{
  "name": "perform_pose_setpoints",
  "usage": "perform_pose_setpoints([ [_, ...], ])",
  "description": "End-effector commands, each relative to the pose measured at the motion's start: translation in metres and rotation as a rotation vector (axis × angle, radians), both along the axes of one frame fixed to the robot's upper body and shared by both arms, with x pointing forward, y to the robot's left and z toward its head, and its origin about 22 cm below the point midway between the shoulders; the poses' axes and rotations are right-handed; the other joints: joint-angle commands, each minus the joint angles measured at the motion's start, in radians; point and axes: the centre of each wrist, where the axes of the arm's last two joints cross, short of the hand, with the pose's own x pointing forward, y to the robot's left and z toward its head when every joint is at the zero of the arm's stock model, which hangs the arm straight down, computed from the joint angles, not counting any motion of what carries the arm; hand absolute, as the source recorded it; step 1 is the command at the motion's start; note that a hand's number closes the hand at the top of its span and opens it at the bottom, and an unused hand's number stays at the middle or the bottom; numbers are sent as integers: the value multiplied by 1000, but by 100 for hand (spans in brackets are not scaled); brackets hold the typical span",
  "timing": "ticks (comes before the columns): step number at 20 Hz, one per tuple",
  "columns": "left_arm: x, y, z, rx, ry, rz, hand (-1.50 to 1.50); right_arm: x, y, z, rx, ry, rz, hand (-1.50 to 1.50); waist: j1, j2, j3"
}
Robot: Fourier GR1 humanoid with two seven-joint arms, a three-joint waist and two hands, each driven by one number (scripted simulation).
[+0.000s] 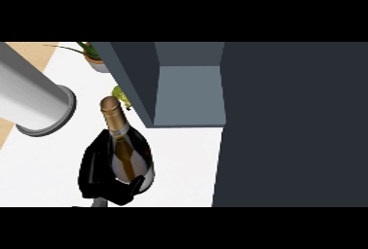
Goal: Pick up the wine, place it into the cabinet and close the cabinet
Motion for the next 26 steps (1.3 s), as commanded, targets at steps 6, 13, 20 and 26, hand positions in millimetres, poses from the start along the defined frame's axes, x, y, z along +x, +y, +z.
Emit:
perform_pose_setpoints([
  [6, 20, -57, 71, -12, 32, -12, 150, -42, -14, 31, 51, -42, 43, -150, -11, 0, 0],
  [13, 46, -86, 85, -2, 85, 32, 150, -46, -16, 41, 42, -51, 36, -150, -14, 4, -1],
  [20, 69, -104, 58, 92, 134, 79, 150, -39, -16, 29, 60, -45, 42, -150, -24, 5, -1],
  [26, 74, -119, 46, 131, 148, 103, 150, -32, -14, 25, 60, -33, 50, -150, -18, 6, -1],
])
